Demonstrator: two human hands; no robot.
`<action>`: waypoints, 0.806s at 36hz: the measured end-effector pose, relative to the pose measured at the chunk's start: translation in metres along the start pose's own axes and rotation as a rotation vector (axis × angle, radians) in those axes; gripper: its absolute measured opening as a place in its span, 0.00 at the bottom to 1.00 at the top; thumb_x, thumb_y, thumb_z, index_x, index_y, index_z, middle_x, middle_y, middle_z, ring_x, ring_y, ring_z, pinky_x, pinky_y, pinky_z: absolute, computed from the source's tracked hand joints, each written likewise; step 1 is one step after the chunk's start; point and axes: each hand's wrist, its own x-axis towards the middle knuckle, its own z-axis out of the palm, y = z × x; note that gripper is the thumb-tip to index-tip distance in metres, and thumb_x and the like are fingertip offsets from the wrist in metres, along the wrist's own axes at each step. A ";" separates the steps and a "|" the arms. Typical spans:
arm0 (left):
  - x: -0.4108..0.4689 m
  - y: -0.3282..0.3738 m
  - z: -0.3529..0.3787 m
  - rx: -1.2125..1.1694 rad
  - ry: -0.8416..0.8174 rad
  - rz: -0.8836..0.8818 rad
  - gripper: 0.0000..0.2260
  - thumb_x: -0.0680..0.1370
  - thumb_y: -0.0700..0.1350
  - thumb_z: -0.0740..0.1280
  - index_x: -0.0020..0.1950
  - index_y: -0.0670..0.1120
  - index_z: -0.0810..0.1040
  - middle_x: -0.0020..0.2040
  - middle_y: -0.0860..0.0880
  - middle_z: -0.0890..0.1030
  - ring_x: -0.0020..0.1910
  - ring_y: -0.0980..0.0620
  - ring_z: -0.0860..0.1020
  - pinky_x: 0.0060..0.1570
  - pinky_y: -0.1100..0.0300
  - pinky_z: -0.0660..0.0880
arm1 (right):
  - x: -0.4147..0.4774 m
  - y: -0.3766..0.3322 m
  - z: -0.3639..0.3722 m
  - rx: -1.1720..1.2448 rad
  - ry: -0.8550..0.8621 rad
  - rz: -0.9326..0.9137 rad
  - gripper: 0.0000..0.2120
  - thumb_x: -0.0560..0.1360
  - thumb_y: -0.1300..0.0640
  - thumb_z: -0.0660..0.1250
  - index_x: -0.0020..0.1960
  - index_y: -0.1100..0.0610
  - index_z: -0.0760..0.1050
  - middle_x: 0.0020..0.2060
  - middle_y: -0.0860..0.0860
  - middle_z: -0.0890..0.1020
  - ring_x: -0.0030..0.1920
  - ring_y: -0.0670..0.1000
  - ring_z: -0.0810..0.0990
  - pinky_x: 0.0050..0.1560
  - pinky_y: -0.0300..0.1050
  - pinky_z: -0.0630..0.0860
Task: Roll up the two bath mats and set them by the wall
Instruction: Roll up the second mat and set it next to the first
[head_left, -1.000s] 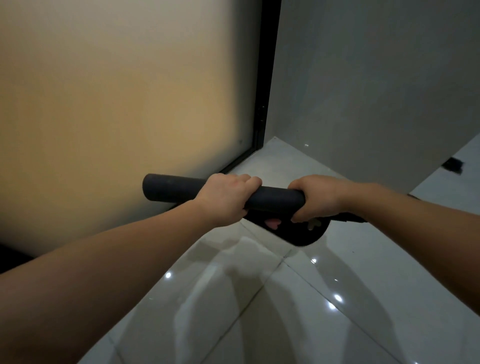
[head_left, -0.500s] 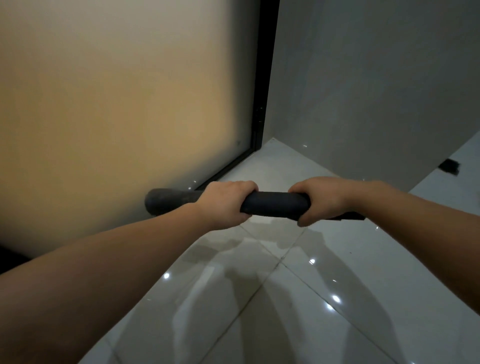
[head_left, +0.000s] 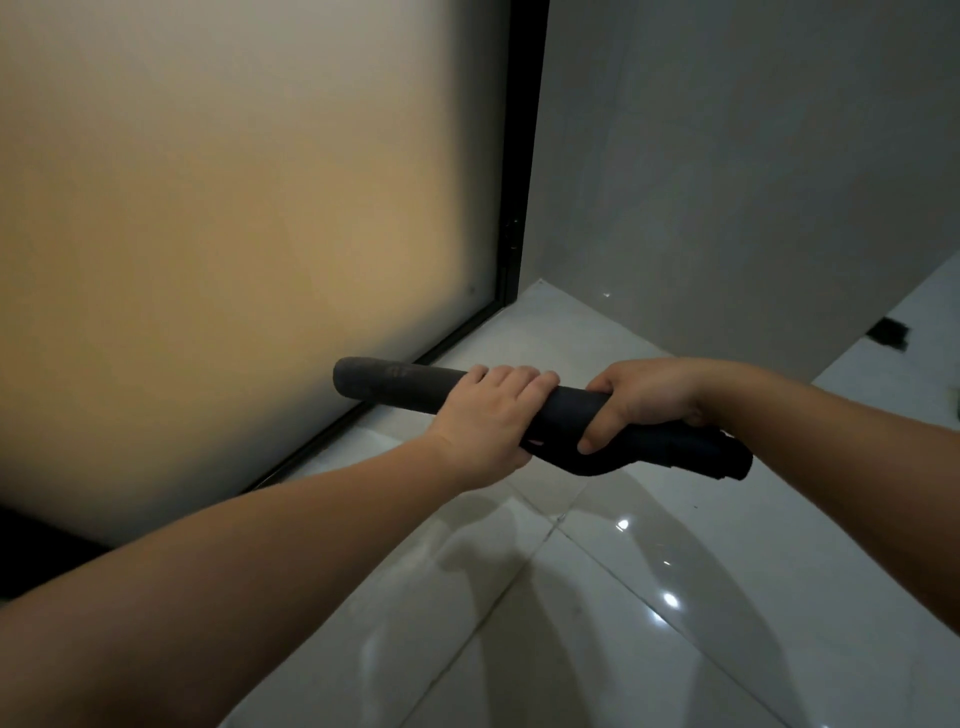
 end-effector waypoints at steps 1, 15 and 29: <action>0.001 -0.001 -0.001 -0.046 -0.014 0.004 0.27 0.70 0.50 0.69 0.66 0.46 0.67 0.60 0.47 0.75 0.57 0.46 0.74 0.57 0.50 0.69 | -0.002 -0.001 -0.001 -0.072 0.007 0.004 0.16 0.61 0.54 0.78 0.47 0.55 0.80 0.39 0.55 0.85 0.38 0.55 0.84 0.39 0.46 0.79; 0.022 0.007 -0.013 -0.632 0.166 -0.426 0.25 0.69 0.59 0.68 0.62 0.57 0.63 0.47 0.52 0.79 0.40 0.52 0.80 0.40 0.56 0.75 | -0.078 -0.065 -0.052 -0.032 0.971 -0.656 0.12 0.70 0.52 0.71 0.51 0.56 0.78 0.43 0.52 0.80 0.39 0.46 0.76 0.39 0.36 0.76; 0.025 0.011 -0.005 -0.792 0.300 -0.605 0.27 0.62 0.60 0.72 0.55 0.61 0.62 0.41 0.66 0.72 0.43 0.58 0.74 0.37 0.61 0.71 | -0.040 -0.088 -0.030 -0.477 0.882 -0.843 0.23 0.79 0.51 0.55 0.71 0.61 0.64 0.68 0.56 0.70 0.68 0.53 0.68 0.66 0.41 0.62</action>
